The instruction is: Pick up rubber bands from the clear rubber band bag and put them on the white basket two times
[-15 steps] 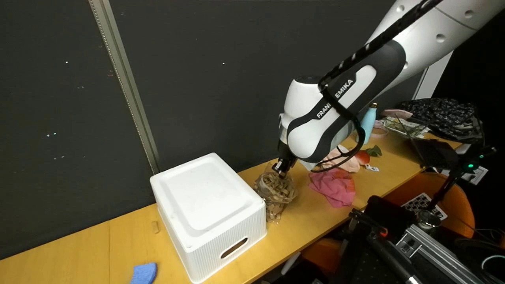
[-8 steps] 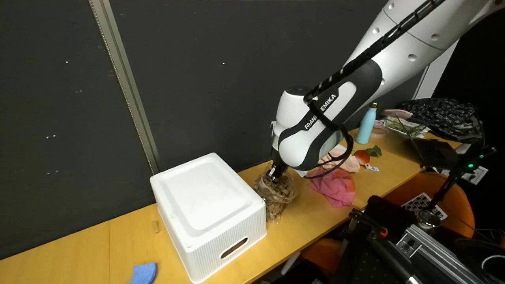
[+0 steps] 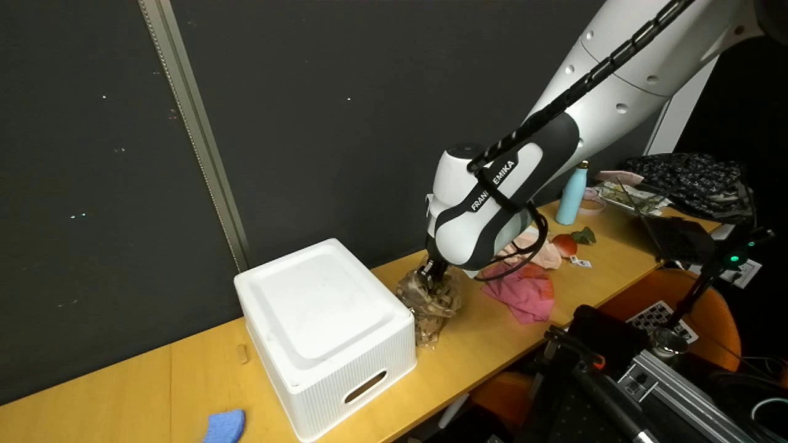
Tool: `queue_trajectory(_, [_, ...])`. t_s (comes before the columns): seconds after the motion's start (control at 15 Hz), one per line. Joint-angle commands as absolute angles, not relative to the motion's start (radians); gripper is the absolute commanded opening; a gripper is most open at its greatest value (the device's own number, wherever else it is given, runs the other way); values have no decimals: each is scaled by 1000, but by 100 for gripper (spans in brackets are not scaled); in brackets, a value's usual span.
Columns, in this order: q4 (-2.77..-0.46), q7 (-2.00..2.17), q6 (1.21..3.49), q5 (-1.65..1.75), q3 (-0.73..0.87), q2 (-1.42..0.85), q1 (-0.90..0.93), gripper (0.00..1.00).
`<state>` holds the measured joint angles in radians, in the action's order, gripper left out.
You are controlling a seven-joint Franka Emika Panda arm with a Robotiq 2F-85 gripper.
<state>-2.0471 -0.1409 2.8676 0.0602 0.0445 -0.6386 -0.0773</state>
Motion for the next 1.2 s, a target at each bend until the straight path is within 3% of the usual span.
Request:
queue_trajectory(0.0, [-2027, -140, 2879, 75, 53, -660, -85, 70])
queue_trajectory(0.27, [-1989, -153, 2878, 72, 45, -714, -100, 99])
queue_trajectory(0.73, [-1922, -161, 2890, 75, 41, -801, -103, 100])
queue_trajectory(0.8, [-1916, -163, 2890, 74, 39, -807, -104, 94])
queue_trajectory(0.87, [-1911, -164, 2893, 73, 38, -810, -106, 74])
queue_trajectory(1.13, [-1903, -161, 2891, 70, 37, -813, -109, 42])
